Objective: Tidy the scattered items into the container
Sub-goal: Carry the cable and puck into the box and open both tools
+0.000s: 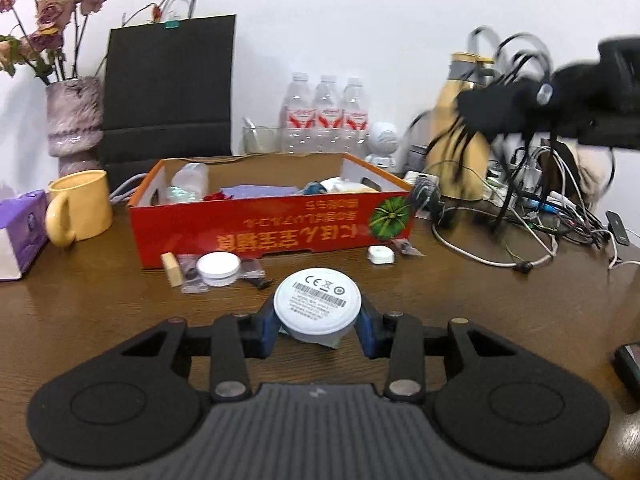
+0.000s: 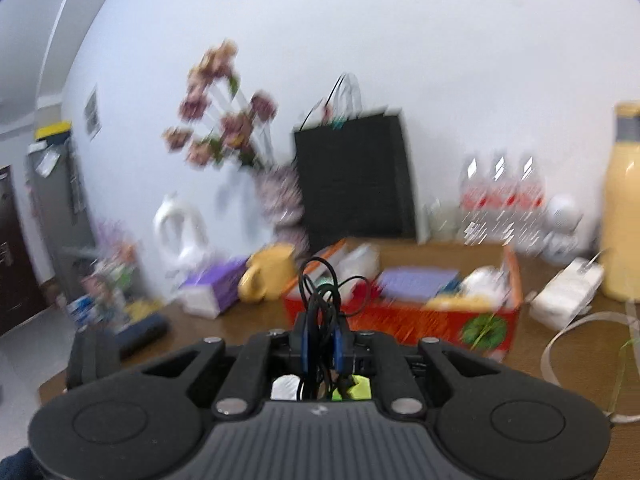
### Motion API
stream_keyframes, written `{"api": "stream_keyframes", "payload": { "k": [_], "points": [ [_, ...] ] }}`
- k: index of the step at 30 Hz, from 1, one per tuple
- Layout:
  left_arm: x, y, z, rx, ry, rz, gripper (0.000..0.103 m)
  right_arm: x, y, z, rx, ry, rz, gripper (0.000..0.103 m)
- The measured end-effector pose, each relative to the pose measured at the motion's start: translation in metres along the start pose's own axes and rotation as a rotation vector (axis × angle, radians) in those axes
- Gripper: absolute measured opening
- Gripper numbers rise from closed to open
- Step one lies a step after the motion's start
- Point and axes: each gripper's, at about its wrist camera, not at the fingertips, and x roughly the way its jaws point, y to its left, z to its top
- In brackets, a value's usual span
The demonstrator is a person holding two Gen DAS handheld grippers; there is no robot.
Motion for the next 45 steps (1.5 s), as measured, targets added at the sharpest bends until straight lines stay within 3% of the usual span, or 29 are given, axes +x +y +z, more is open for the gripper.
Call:
{"api": "stream_keyframes", "payload": {
  "k": [5, 11, 15, 18, 22, 28, 30, 33, 36, 40, 42, 45],
  "points": [
    [-0.002, 0.022, 0.022, 0.006, -0.028, 0.058, 0.039, 0.001, -0.017, 0.023, 0.014, -0.060, -0.088, 0.010],
    [0.040, 0.063, 0.102, -0.002, -0.018, 0.056, 0.039, 0.038, -0.046, 0.080, -0.030, -0.068, -0.152, 0.011],
    [0.108, 0.084, 0.157, -0.046, 0.104, 0.016, 0.039, 0.108, -0.073, 0.117, 0.005, 0.037, -0.162, 0.012],
    [0.170, 0.082, 0.179, -0.066, 0.245, 0.038, 0.039, 0.172, -0.092, 0.132, 0.014, 0.128, -0.214, 0.012],
    [0.234, 0.081, 0.183, -0.077, 0.381, 0.109, 0.039, 0.251, -0.126, 0.132, 0.031, 0.271, -0.288, 0.012],
    [0.280, 0.083, 0.168, -0.105, 0.478, 0.071, 0.039, 0.330, -0.178, 0.103, 0.100, 0.421, -0.316, 0.013],
    [0.289, 0.082, 0.162, -0.099, 0.518, 0.060, 0.039, 0.348, -0.187, 0.096, 0.091, 0.457, -0.314, 0.017],
    [0.292, 0.083, 0.166, -0.103, 0.516, 0.068, 0.040, 0.370, -0.196, 0.086, 0.098, 0.527, -0.303, 0.023],
    [0.300, 0.084, 0.171, -0.098, 0.549, 0.087, 0.042, 0.381, -0.197, 0.079, 0.121, 0.595, -0.312, 0.037],
    [0.290, 0.090, 0.184, -0.122, 0.551, 0.103, 0.061, 0.362, -0.199, 0.090, 0.149, 0.587, -0.308, 0.051],
    [0.283, 0.094, 0.194, -0.140, 0.536, 0.118, 0.072, 0.346, -0.201, 0.103, 0.169, 0.578, -0.306, 0.062],
    [0.270, 0.104, 0.209, -0.171, 0.533, 0.150, 0.080, 0.321, -0.204, 0.121, 0.217, 0.575, -0.311, 0.069]
  ]
}}
